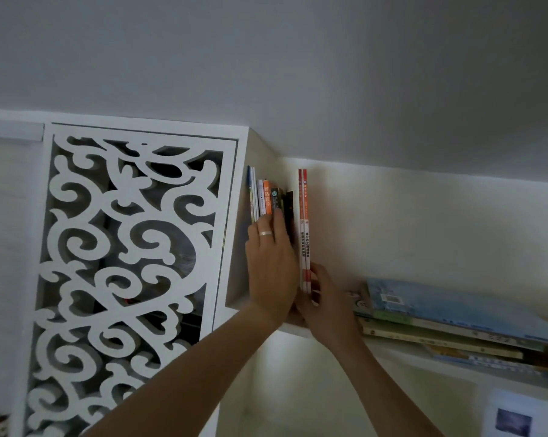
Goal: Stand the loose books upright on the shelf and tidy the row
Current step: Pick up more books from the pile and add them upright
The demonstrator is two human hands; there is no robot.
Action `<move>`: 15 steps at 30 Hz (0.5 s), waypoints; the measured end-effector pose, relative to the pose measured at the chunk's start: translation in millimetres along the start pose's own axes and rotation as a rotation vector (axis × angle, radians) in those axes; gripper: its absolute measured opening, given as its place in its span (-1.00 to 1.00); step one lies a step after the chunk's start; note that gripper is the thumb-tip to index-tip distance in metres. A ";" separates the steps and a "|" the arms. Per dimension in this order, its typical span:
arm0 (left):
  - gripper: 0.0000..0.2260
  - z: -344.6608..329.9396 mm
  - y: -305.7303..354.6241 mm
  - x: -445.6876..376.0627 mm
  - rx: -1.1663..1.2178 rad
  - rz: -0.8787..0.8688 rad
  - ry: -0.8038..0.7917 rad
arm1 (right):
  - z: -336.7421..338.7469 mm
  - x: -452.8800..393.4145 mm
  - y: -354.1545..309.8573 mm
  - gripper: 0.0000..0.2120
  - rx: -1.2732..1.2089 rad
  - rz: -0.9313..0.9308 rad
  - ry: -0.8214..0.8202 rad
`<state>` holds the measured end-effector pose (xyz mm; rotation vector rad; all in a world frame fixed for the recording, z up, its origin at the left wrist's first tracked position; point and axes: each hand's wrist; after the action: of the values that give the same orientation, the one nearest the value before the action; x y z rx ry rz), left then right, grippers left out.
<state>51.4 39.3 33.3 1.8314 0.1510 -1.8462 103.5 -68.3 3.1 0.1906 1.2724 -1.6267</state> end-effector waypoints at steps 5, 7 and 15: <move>-0.45 -5.0 -16.8 -36.9 -0.238 -0.230 -0.043 | -1.0 -3.7 6.8 -0.60 -0.029 -0.010 -0.011; -0.41 -2.2 -17.0 -56.2 -0.319 -0.250 -0.091 | -0.8 -4.8 9.2 -0.62 -0.055 -0.023 -0.018; -0.39 9.7 0.1 -81.3 -0.623 -0.285 -0.235 | -7.0 -7.0 14.2 -0.65 -0.028 0.004 0.032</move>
<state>37.8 58.3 111.8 1.2001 0.8344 -1.8945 114.7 -57.5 -4.4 0.2021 1.3172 -1.6077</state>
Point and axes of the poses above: each hand's wrist, its own x-axis away from the middle knuckle, its own z-axis out of the back of the hand, y = z × x, and after that the axes turned 4 degrees about -x, right-handed
